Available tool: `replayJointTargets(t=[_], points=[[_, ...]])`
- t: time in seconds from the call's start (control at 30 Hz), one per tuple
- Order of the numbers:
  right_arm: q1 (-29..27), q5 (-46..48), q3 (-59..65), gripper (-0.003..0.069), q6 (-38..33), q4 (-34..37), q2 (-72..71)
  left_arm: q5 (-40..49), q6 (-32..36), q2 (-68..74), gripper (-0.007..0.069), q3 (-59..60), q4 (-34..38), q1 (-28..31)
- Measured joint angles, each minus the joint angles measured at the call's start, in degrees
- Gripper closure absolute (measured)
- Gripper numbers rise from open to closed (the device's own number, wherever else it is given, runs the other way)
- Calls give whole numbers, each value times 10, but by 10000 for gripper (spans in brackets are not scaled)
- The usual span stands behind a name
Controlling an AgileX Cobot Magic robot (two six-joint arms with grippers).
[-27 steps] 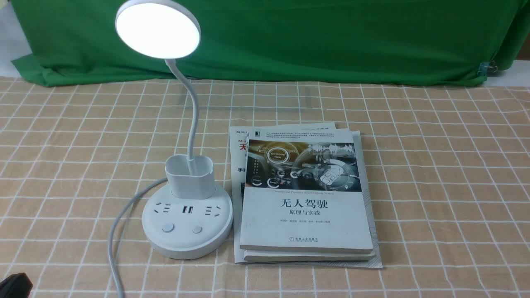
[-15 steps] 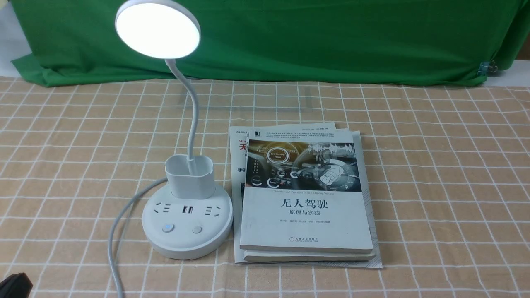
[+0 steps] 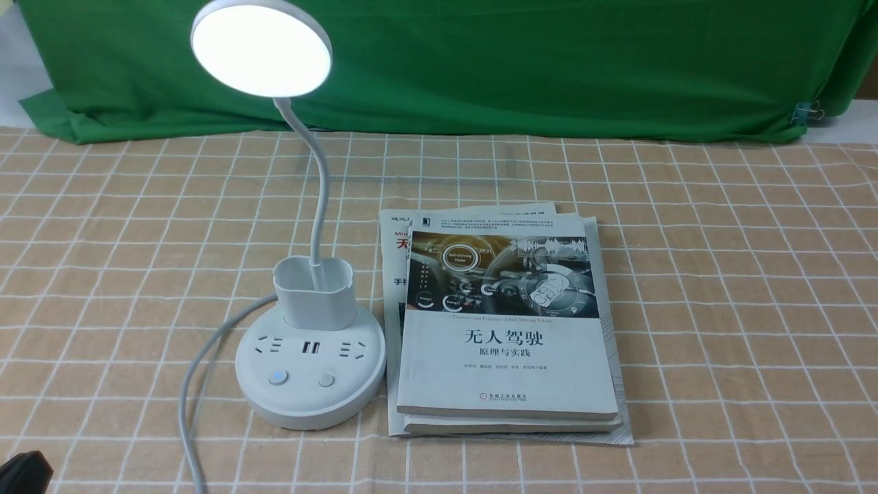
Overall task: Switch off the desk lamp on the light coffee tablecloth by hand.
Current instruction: 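Press the power button on the round power strip under the lamp with the left gripper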
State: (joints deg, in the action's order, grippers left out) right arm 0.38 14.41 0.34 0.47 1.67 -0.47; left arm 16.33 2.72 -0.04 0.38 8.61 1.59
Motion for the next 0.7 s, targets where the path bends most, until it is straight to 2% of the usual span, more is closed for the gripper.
replayJointTargets(t=[0.13, 0.2, 0.3, 0.4, 0.57, 0.63, 0.7], points=[[0, 0, 0, 416, 0, 0, 0, -25, 0, 0, 628, 0, 45, 0], [0, 0, 0, 416, 0, 0, 0, -55, -4, 0, 628, 0, 96, 0], [0, 0, 0, 416, 0, 0, 0, -133, -22, 0, 628, 0, 223, 0], [0, 0, 0, 416, 0, 0, 0, -198, -33, 0, 628, 0, 303, 0], [0, 0, 0, 416, 0, 0, 0, -272, -35, 0, 628, 0, 335, 0], [0, 0, 0, 416, 0, 0, 0, -248, -36, 0, 628, -5, 339, 0], [0, 0, 0, 416, 0, 0, 0, -180, -27, 17, 628, -37, 338, 0]])
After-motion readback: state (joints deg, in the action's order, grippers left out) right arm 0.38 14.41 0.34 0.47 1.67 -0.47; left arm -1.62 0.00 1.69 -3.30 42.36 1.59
